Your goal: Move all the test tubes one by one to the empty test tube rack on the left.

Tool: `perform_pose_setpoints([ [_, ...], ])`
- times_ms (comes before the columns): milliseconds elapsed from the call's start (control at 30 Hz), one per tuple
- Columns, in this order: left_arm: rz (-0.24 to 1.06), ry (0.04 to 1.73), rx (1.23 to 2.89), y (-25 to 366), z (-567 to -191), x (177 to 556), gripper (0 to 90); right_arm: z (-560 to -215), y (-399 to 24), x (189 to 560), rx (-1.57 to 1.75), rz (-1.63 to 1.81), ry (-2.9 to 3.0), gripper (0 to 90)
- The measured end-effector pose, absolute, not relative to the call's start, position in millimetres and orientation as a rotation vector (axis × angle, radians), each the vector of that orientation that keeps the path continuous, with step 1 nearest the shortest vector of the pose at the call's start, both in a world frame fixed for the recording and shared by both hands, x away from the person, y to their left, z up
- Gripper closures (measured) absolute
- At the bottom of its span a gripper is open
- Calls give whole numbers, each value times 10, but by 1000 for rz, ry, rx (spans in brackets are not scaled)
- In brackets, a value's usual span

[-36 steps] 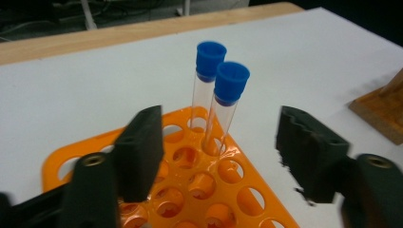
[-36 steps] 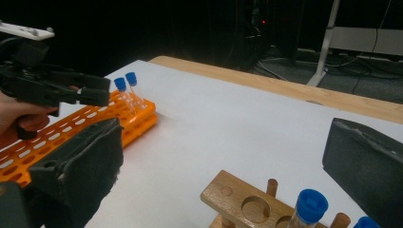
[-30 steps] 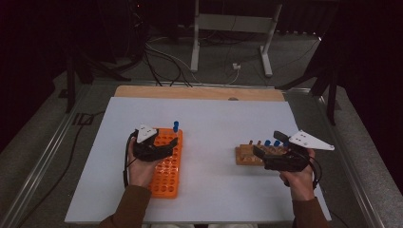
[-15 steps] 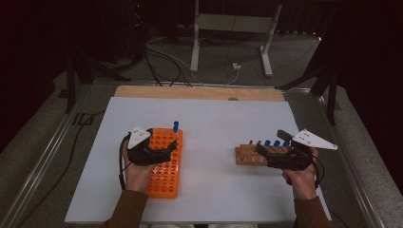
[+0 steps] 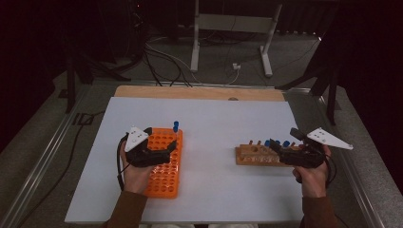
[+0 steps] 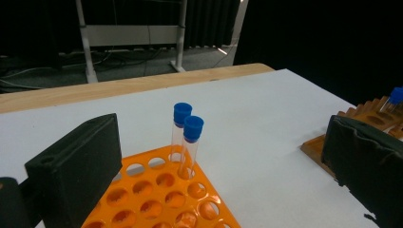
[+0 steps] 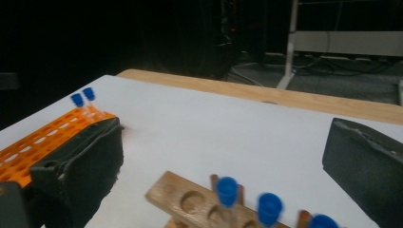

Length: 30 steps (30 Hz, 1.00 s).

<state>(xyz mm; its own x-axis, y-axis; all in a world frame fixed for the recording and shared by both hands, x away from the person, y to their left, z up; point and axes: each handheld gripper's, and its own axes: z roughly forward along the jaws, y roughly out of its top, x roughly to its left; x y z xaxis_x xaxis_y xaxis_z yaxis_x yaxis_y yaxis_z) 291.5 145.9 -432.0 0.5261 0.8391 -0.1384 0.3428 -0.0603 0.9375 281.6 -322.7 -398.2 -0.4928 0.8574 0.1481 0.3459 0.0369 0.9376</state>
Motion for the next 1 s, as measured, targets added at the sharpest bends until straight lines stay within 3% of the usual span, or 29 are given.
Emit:
perform_pose_setpoints([
  [333, 540, 1025, 1635, 1459, -4318, 2910, 8, -4081, -3477, 2857, 1306, 1429, 1806, 74],
  [533, 538, 1030, 1625, 1472, -4311, 2903, 8, -4164, -3562, 2883, 1345, 1384, 1800, 178],
  [833, 539, 1028, 1629, 1451, -4311, 2898, 8, -4266, -3608, 2900, 1338, 1299, 1826, 432],
  [1000, 541, 1025, 1627, 1451, -4307, 2895, 8, -4315, -3629, 2915, 1353, 1267, 1832, 500],
])
